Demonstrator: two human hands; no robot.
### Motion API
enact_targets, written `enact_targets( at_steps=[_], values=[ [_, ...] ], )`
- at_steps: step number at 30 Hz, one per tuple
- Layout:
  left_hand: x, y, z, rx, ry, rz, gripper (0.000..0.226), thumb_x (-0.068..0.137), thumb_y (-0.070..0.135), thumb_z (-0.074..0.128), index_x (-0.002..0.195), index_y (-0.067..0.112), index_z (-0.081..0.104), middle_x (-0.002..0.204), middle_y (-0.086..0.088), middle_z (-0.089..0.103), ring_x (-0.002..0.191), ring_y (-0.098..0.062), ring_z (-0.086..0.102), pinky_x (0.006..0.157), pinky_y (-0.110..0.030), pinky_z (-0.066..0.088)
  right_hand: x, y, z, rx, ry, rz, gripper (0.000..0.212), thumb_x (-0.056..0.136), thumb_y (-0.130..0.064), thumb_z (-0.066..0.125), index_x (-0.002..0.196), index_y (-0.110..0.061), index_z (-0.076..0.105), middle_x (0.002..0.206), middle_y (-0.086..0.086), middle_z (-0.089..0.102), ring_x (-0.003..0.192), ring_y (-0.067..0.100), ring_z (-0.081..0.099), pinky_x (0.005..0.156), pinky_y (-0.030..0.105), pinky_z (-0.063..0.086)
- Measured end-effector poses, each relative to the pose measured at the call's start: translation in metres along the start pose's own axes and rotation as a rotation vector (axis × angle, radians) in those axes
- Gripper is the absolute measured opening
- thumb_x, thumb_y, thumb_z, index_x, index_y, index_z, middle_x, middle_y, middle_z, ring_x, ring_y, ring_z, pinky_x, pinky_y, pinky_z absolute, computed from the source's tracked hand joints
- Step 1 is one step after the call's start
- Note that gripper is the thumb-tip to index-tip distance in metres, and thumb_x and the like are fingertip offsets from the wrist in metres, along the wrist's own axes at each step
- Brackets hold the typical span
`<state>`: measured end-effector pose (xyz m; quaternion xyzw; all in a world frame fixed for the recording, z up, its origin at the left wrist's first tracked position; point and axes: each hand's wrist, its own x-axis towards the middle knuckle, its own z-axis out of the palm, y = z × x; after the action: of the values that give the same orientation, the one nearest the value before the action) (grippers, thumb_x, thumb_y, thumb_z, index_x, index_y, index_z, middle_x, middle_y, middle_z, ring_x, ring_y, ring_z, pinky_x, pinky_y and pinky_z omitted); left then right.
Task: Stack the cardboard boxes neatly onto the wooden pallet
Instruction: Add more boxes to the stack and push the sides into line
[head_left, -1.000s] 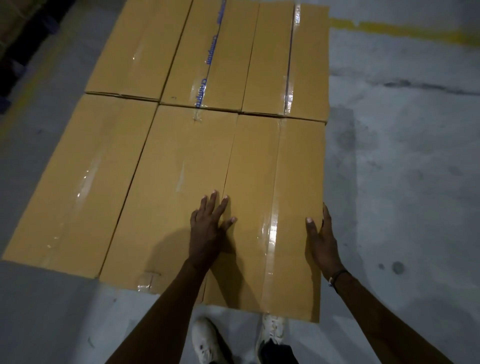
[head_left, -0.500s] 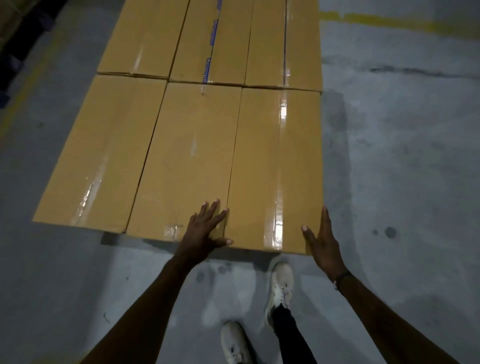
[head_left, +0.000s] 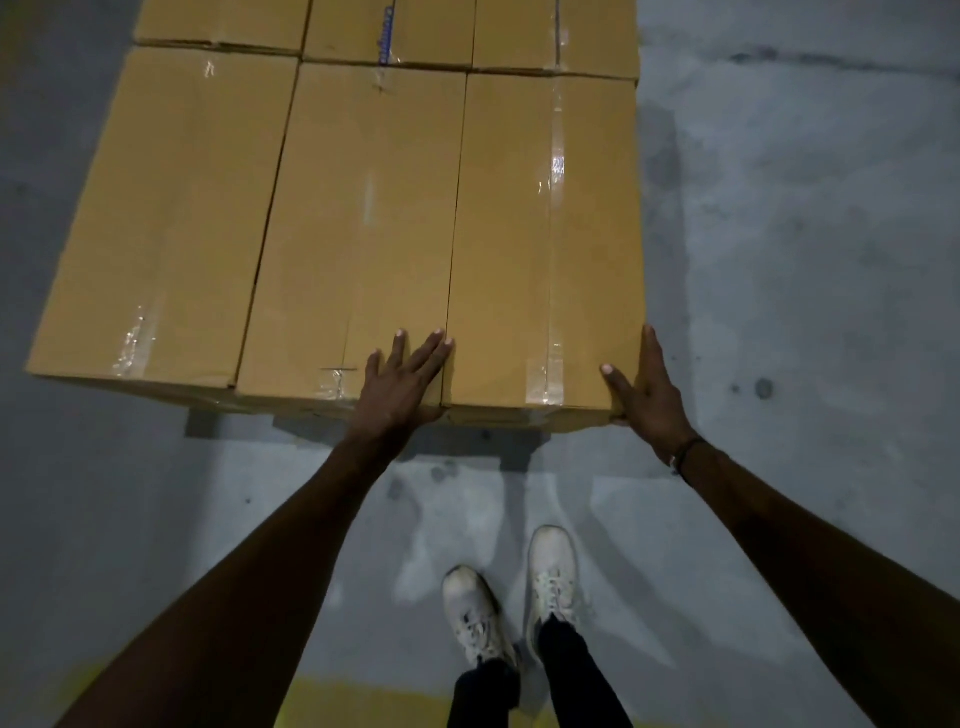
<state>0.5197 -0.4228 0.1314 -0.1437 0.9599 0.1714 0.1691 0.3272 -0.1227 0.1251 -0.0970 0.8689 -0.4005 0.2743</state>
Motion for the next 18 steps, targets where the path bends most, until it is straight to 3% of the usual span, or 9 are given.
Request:
enact_targets(
  at_steps=[2, 3, 5, 7, 10, 14, 18],
  values=[
    [0.0019, 0.0021, -0.0024, 0.029, -0.024, -0.01, 0.1, 0.097, 0.045, 0.066, 0.166, 0.029, -0.005, 0.174, 0.007, -0.01, 0.16, -0.039, -0.006, 0.126, -0.063, 0.011, 0.0006, 0.0005, -0.0005, 0.005, 0.004, 0.002, 0.09, 0.103, -0.05, 0.059, 0.168, -0.032, 0.0, 0.174, -0.008, 0.014, 0.154, 0.025, 0.029, 0.113, 0.035, 0.042],
    [0.002, 0.0037, -0.003, 0.032, -0.033, -0.018, 0.101, 0.097, 0.045, 0.066, 0.166, 0.028, -0.006, 0.174, 0.007, -0.01, 0.16, -0.039, -0.006, 0.126, -0.063, 0.011, 0.0012, 0.0014, -0.0008, 0.024, -0.003, 0.013, 0.091, 0.101, -0.053, 0.061, 0.167, -0.037, 0.0, 0.174, -0.01, 0.014, 0.154, 0.027, 0.031, 0.111, 0.046, 0.049],
    [0.002, 0.0067, -0.004, 0.032, -0.035, -0.032, 0.102, 0.097, 0.044, 0.068, 0.166, 0.027, -0.005, 0.175, 0.005, -0.009, 0.159, -0.04, -0.006, 0.126, -0.064, 0.011, 0.0019, 0.0031, -0.0004, 0.046, -0.01, 0.031, 0.093, 0.099, -0.057, 0.063, 0.165, -0.045, -0.001, 0.173, -0.013, 0.015, 0.151, 0.031, 0.036, 0.094, 0.059, 0.06],
    [0.0028, 0.0075, -0.0047, 0.04, -0.033, -0.04, 0.104, 0.096, 0.044, 0.069, 0.166, 0.027, -0.005, 0.175, 0.004, -0.008, 0.159, -0.04, -0.005, 0.125, -0.064, 0.012, 0.0021, 0.0013, -0.0002, 0.035, -0.008, 0.026, 0.093, 0.099, -0.055, 0.064, 0.165, -0.045, -0.001, 0.173, -0.013, 0.015, 0.149, 0.033, 0.038, 0.083, 0.059, 0.063],
    [0.0058, 0.0067, -0.0018, 0.059, -0.036, -0.05, 0.106, 0.095, 0.044, 0.07, 0.166, 0.027, -0.008, 0.175, 0.005, -0.008, 0.159, -0.04, -0.004, 0.126, -0.064, 0.013, 0.0025, -0.0013, -0.0006, 0.019, 0.004, 0.026, 0.093, 0.099, -0.055, 0.063, 0.165, -0.045, -0.001, 0.172, -0.013, 0.015, 0.149, 0.033, 0.037, 0.083, 0.059, 0.063],
    [0.0068, 0.0053, 0.0023, 0.063, -0.018, -0.054, 0.108, 0.094, 0.041, 0.072, 0.166, 0.027, -0.008, 0.175, 0.006, -0.008, 0.16, -0.04, -0.003, 0.125, -0.063, 0.015, 0.0043, 0.0008, 0.0003, 0.012, 0.003, 0.036, 0.093, 0.095, -0.066, 0.063, 0.161, -0.053, -0.002, 0.172, -0.014, 0.016, 0.15, 0.033, 0.036, 0.097, 0.063, 0.057],
    [0.0074, 0.0064, 0.0023, 0.047, -0.006, -0.063, 0.11, 0.091, 0.044, 0.074, 0.167, 0.026, -0.004, 0.175, 0.003, 0.0, 0.159, -0.04, 0.001, 0.124, -0.065, 0.016, 0.0056, 0.0001, 0.0012, 0.012, 0.014, 0.039, 0.093, 0.096, -0.064, 0.063, 0.163, -0.051, -0.001, 0.172, -0.012, 0.016, 0.15, 0.035, 0.035, 0.094, 0.064, 0.058]
  ],
)
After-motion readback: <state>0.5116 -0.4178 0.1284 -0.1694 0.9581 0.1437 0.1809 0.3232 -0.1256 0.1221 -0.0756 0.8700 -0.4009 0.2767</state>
